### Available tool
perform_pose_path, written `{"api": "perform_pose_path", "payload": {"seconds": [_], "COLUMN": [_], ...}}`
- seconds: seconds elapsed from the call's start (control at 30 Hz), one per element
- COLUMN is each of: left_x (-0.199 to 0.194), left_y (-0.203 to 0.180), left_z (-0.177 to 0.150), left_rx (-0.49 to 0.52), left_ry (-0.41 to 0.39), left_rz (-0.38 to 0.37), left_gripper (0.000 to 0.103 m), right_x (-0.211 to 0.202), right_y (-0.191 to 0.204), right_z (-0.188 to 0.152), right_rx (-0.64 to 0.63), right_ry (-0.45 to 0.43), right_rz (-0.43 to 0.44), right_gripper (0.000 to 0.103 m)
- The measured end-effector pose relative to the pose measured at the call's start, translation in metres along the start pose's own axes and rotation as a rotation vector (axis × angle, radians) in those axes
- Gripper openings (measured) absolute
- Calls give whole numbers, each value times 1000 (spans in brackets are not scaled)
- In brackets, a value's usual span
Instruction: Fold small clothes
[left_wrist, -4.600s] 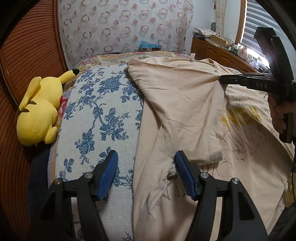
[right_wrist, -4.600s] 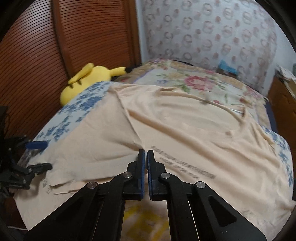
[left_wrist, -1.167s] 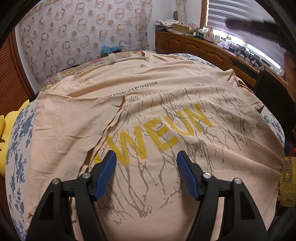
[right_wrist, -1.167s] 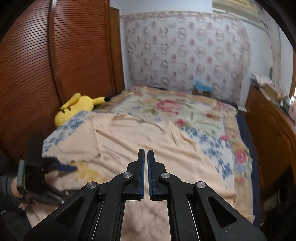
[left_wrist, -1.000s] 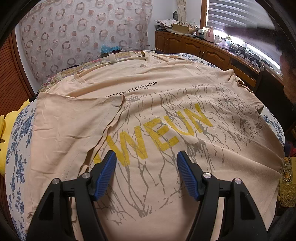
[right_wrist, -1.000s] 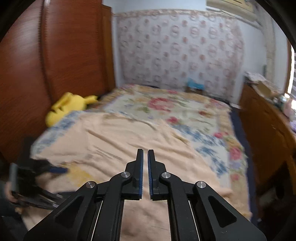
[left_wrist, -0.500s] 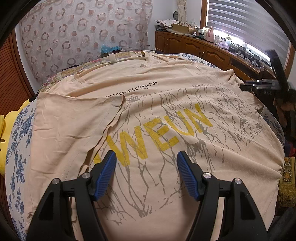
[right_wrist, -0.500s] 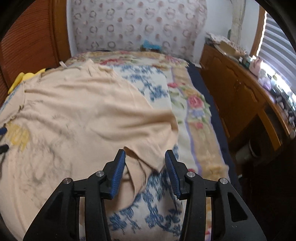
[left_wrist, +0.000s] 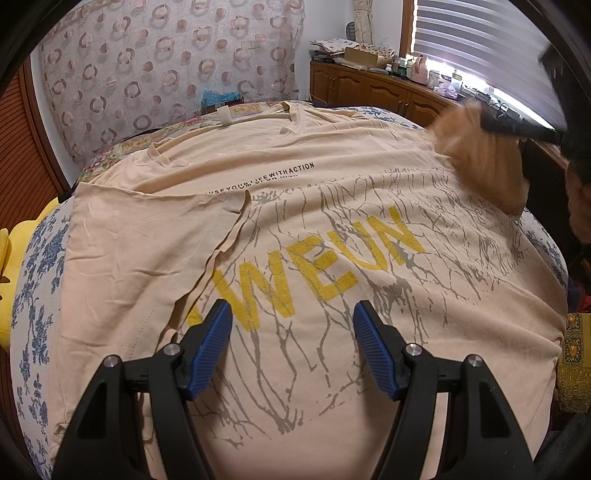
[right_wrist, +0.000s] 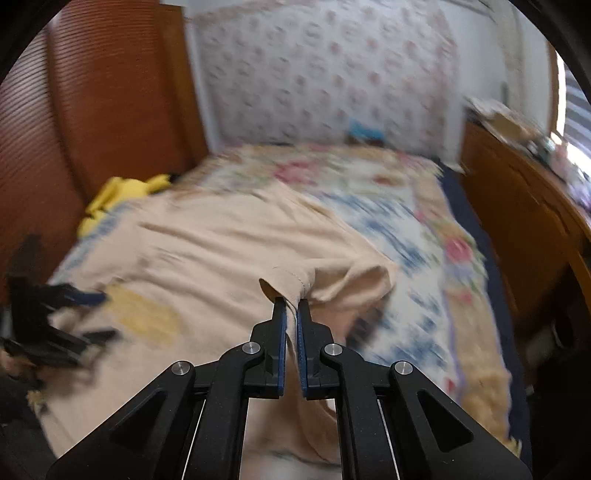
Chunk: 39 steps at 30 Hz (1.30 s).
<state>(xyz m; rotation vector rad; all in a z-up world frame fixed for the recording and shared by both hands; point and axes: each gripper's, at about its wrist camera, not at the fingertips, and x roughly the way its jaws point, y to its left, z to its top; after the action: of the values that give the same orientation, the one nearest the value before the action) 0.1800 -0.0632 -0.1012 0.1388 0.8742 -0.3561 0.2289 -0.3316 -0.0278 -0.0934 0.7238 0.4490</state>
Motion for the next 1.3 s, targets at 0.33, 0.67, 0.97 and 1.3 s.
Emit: {"api": "perform_pose_path", "payload": {"seconds": [0.33, 0.67, 0.97, 1.3], "left_x": [1, 1, 0, 0], "left_y": [-1, 0, 0, 0], "left_z": [0, 0, 0, 0], "left_rx": [0, -1, -1, -1], "left_ry": [0, 0, 0, 0], "left_rz": [0, -2, -2, -2], "left_gripper": [69, 69, 69, 69], "right_x": [32, 28, 41, 14], "right_y": [84, 29, 34, 71], "right_z": [39, -20, -49, -50], "right_rx": [-77, -6, 19, -67], "right_ry": [5, 108, 156, 110], "right_rz": [127, 60, 86, 200], "right_gripper": [41, 41, 11, 4]}}
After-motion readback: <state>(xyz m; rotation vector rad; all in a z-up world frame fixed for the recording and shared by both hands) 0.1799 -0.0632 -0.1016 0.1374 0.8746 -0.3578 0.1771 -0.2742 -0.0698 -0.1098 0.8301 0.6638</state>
